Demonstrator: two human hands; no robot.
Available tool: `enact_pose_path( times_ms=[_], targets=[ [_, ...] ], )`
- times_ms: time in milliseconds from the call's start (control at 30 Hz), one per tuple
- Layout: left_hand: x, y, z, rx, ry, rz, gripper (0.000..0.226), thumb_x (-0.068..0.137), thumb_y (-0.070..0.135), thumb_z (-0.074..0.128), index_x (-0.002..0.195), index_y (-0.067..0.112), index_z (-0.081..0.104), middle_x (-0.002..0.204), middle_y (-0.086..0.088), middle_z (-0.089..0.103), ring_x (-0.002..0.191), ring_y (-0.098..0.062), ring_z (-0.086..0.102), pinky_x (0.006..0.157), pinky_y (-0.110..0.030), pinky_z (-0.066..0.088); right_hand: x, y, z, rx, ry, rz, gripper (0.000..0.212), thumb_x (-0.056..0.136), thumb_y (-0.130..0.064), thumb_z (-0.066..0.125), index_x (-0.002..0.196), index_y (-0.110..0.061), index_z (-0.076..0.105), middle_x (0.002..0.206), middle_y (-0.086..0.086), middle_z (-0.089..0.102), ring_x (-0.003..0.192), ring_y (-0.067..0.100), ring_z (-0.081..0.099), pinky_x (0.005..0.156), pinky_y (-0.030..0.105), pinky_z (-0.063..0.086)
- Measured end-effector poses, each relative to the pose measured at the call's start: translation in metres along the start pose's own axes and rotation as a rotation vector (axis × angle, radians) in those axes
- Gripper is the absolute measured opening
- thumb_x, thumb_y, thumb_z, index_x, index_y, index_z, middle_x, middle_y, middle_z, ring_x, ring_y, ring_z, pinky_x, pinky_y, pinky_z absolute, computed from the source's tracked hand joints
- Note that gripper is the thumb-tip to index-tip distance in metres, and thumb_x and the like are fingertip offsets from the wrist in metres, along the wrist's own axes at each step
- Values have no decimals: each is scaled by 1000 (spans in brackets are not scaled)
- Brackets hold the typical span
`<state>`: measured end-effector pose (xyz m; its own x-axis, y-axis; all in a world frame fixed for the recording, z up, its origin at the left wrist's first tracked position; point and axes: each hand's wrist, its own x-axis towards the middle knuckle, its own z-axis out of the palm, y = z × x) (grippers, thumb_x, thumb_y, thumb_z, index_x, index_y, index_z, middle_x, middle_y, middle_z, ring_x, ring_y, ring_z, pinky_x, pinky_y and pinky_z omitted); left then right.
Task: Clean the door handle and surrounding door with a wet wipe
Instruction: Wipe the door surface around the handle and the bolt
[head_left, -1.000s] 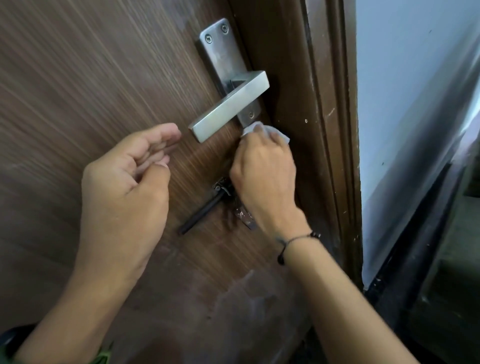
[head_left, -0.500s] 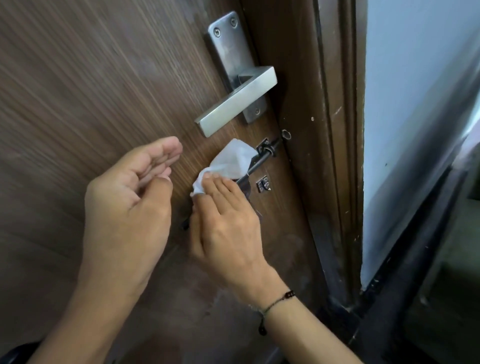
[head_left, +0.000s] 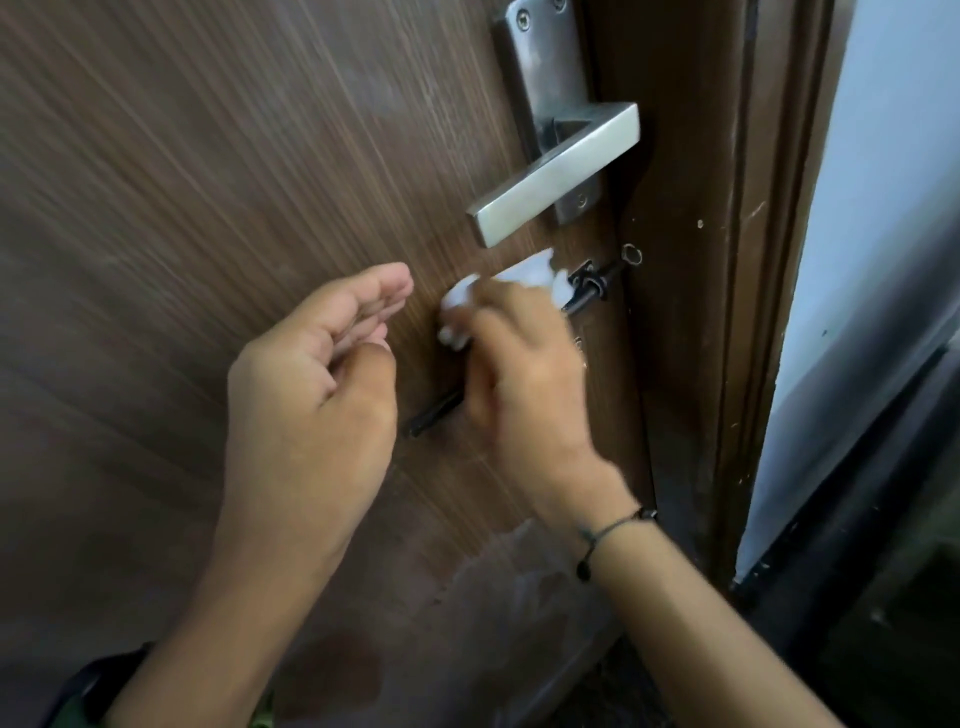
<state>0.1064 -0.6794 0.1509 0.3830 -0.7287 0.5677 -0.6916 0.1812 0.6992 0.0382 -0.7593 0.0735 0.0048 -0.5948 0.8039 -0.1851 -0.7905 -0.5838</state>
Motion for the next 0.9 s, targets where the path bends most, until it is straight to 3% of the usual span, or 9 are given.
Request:
enact_pose_path(
  times_ms=[100, 167, 233, 367, 433, 500, 600, 767, 900],
  targets=[
    [-1, 2, 0, -6, 2, 2, 47, 75, 2, 41, 94, 38, 64, 101, 21, 67, 102, 1, 62, 92, -19, 48, -36, -24, 17, 84, -168, -79, 16, 84, -1, 52, 90, 2, 66, 90, 17, 67, 82, 27, 60, 70, 37, 51],
    [-3, 2, -3, -2, -9, 11, 48, 74, 2, 41, 96, 37, 64, 104, 23, 66, 103, 1, 62, 93, -21, 48, -42, -25, 16, 7, -192, -188, 14, 88, 0, 53, 88, 3, 67, 93, 19, 68, 78, 30, 61, 66, 38, 51],
    [-3, 3, -9, 15, -16, 21, 48, 75, 1, 41, 99, 35, 65, 105, 23, 66, 104, 0, 61, 93, -22, 48, -23, -12, 12, -56, -47, -143, 10, 85, 3, 58, 86, 3, 68, 96, 20, 68, 79, 32, 63, 69, 37, 51],
    [-1, 5, -23, 20, 2, 26, 47, 77, 1, 43, 103, 34, 63, 107, 22, 66, 104, 0, 61, 92, -20, 48, 31, 3, 3, -83, 320, 313, 22, 79, 10, 55, 92, 0, 70, 105, 19, 66, 95, 32, 62, 86, 39, 52],
    [-2, 7, -24, 15, 18, 18, 47, 76, 0, 43, 102, 32, 64, 107, 22, 66, 104, 0, 62, 91, -18, 48, 32, -13, 13, -65, 370, 314, 26, 78, 12, 54, 95, 2, 69, 105, 20, 67, 101, 29, 59, 96, 30, 44],
    [-3, 9, -24, 6, 47, 5, 46, 75, 1, 42, 99, 33, 65, 105, 24, 66, 101, 0, 63, 89, -16, 48, 8, -41, 30, -15, 270, 129, 29, 77, 13, 57, 101, 2, 68, 109, 20, 68, 106, 29, 58, 101, 27, 37],
    [-3, 8, -33, -34, 131, -49, 44, 73, 4, 42, 92, 34, 67, 99, 20, 70, 95, -2, 66, 86, -18, 50, -28, -63, 30, 1, 40, -31, 37, 80, 8, 54, 115, 0, 62, 121, 17, 63, 114, 33, 55, 101, 39, 43],
    [-6, 20, -44, 8, 170, -33, 45, 74, 3, 41, 92, 34, 67, 100, 18, 70, 96, -5, 66, 89, -30, 52, 9, -44, 22, -30, 172, 276, 48, 78, 14, 46, 125, 4, 51, 127, 19, 58, 122, 36, 47, 106, 43, 36],
    [-3, 34, -48, 1, 203, -50, 45, 75, 4, 41, 95, 34, 67, 98, 20, 70, 96, -2, 66, 89, -24, 50, -7, -90, 34, 19, -24, -3, 51, 77, 6, 57, 127, 3, 50, 133, 18, 53, 129, 38, 42, 104, 45, 40]
  ],
)
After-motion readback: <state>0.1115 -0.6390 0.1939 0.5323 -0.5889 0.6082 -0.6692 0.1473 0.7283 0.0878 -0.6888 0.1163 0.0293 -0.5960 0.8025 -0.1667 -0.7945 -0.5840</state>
